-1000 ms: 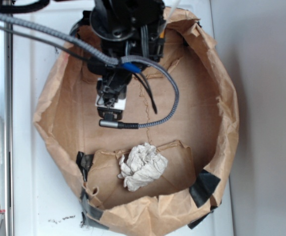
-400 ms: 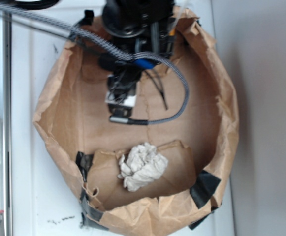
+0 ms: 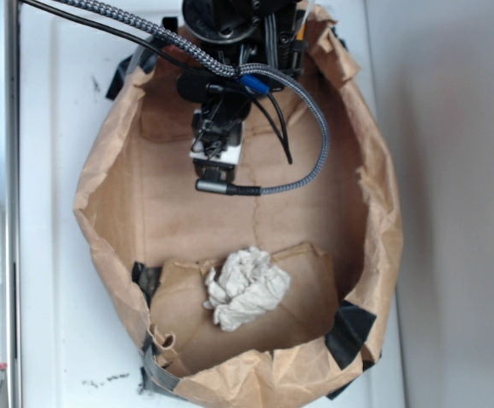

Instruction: Grab the plastic pickle.

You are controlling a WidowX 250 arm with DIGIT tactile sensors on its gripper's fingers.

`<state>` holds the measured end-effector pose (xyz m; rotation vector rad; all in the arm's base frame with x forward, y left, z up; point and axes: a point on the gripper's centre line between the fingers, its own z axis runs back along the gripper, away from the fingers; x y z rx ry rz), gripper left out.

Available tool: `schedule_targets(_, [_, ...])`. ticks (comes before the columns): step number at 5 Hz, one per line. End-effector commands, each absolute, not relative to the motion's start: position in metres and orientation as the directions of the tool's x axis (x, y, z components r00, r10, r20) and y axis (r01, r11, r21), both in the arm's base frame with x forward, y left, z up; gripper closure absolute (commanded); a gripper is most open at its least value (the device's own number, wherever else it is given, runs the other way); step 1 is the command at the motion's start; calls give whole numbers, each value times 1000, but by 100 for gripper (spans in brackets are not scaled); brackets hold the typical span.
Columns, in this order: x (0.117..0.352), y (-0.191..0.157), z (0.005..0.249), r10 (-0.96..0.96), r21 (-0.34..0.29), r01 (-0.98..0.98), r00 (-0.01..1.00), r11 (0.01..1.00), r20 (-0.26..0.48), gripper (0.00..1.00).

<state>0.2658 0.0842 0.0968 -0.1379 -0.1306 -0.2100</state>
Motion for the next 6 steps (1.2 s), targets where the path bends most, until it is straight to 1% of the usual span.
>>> schedule_targets(1, [276,56,109,-216,-129,239,961,962,170,0])
schedule_targets(2, [278,41,120,-232,-144,267,948,953,217,0])
schedule_targets(3, [281,38,109,-235,-112,262,949,958,209,0])
schedule_targets(4, [283,54,92,-200,-109,220,965,969,169,0])
schedule_targets(5, [284,70,93,-167,-125,189,972,974,165,0])
schedule_targets(6, [279,82,95,-143,-154,166,978,974,149,0])
